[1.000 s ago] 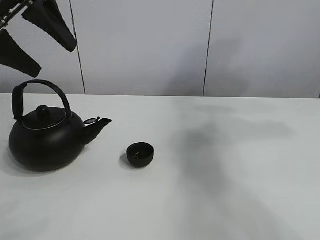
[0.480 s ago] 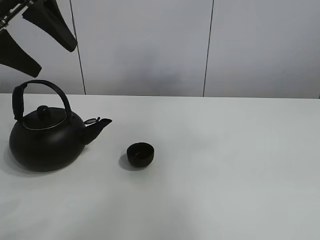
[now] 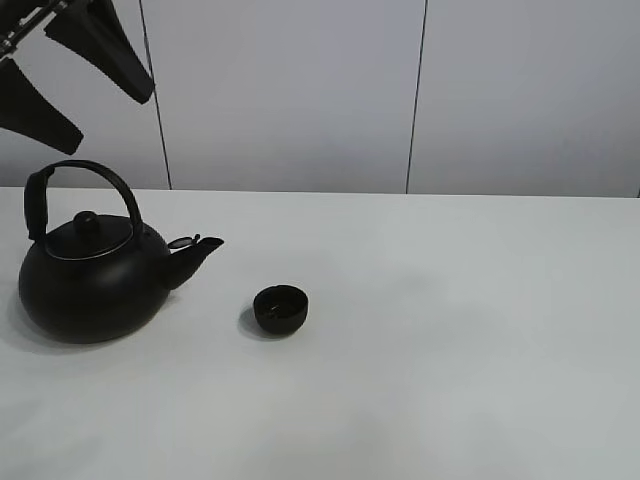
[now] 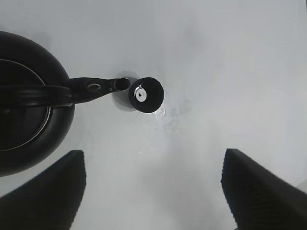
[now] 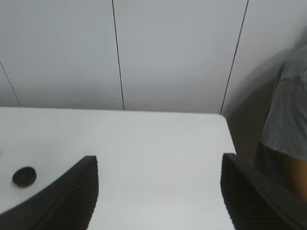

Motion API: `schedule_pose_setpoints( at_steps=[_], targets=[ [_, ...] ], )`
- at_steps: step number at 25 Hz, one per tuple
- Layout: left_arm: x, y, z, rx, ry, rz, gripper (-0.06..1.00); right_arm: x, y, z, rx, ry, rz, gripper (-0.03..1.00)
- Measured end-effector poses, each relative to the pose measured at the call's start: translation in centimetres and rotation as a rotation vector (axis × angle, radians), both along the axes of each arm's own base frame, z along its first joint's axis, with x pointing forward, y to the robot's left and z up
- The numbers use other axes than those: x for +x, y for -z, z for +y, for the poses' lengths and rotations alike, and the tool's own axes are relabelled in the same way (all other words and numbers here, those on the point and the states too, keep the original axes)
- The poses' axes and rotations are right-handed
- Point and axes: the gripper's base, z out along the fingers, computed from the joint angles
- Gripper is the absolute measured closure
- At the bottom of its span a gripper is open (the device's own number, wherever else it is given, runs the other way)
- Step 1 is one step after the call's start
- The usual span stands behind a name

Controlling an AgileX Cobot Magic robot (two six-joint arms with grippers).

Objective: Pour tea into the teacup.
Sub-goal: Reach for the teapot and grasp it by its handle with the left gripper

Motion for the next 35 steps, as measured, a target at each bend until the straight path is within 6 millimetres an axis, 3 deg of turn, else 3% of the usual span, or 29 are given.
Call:
schedule_pose_setpoints(
  at_steps=[7,14,20,35],
  targets=[
    [0.0,0.0,0.0,0.0,0.0,0.0,0.38,0.9,9.8,-0.1,0.037,0.008,0.128,0.47],
    [0.0,0.0,0.0,0.0,0.0,0.0,0.38,1.7,15.0,-0.2,0.043,0.011,0.177,0.47],
    [0.0,0.0,0.0,0.0,-0.001,-0.001,0.38,2.8,17.1,-0.4,0.049,-0.007,0.233,0.47],
    [0.1,0.0,0.0,0.001,-0.006,-0.007,0.38,2.8,17.1,-0.4,0.045,-0.068,0.226,0.47]
  ],
)
